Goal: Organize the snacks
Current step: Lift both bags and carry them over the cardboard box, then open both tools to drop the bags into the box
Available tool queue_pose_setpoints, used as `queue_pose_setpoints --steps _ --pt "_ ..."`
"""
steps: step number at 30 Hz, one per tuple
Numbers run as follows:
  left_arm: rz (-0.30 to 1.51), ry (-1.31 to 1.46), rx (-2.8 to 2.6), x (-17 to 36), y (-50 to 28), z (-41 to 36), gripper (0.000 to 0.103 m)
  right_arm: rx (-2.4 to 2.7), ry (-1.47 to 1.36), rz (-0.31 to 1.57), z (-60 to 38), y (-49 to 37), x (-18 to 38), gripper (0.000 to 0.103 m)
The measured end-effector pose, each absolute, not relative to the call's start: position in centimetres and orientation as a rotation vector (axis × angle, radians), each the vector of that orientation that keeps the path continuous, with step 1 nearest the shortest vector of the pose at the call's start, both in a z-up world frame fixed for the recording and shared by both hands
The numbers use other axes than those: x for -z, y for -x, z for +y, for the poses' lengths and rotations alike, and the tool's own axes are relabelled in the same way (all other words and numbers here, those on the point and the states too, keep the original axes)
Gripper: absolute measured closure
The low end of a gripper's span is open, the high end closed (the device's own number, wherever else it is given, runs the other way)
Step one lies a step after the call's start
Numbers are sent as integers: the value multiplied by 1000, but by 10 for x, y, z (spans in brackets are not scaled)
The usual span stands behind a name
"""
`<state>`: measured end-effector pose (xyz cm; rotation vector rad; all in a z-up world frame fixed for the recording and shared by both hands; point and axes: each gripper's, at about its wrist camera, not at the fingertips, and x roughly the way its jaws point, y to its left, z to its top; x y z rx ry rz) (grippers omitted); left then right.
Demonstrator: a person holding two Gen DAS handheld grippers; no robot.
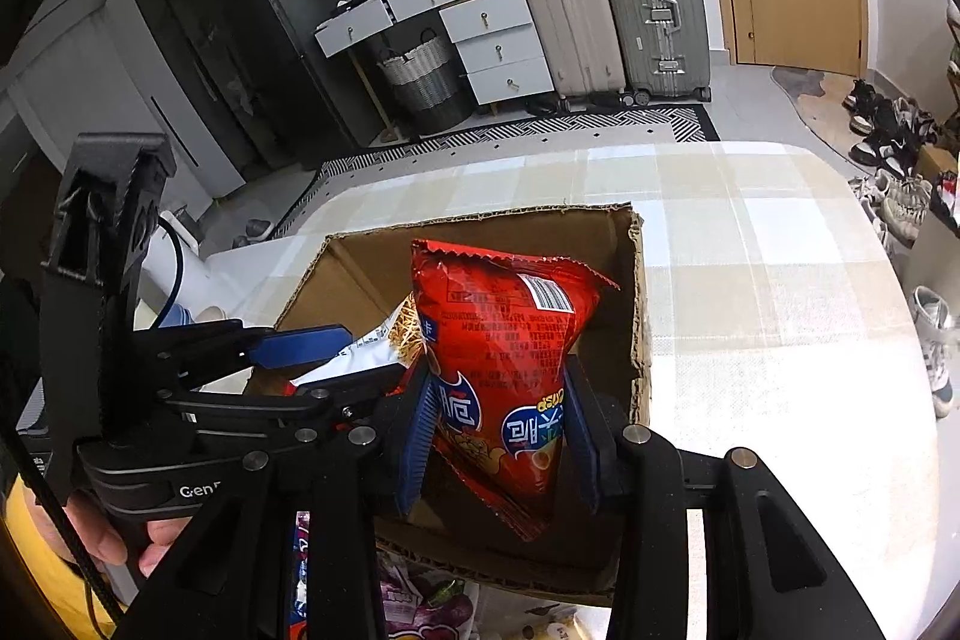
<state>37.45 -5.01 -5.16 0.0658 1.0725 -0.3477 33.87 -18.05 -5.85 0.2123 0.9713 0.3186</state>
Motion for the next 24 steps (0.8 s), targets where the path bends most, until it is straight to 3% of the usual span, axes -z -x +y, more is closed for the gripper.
queue_pose_setpoints --steps 3,6,24 --pt "1065 -76 334 49 -372 -51 49 -327 -228 986 -181 -341 60 61" --pt "1059 -88 332 48 -369 -53 37 -321 -232 984 -184 -340 58 60" --pt "973 -53 291 12 -323 -39 25 -303 -218 891 -190 -294 9 58"
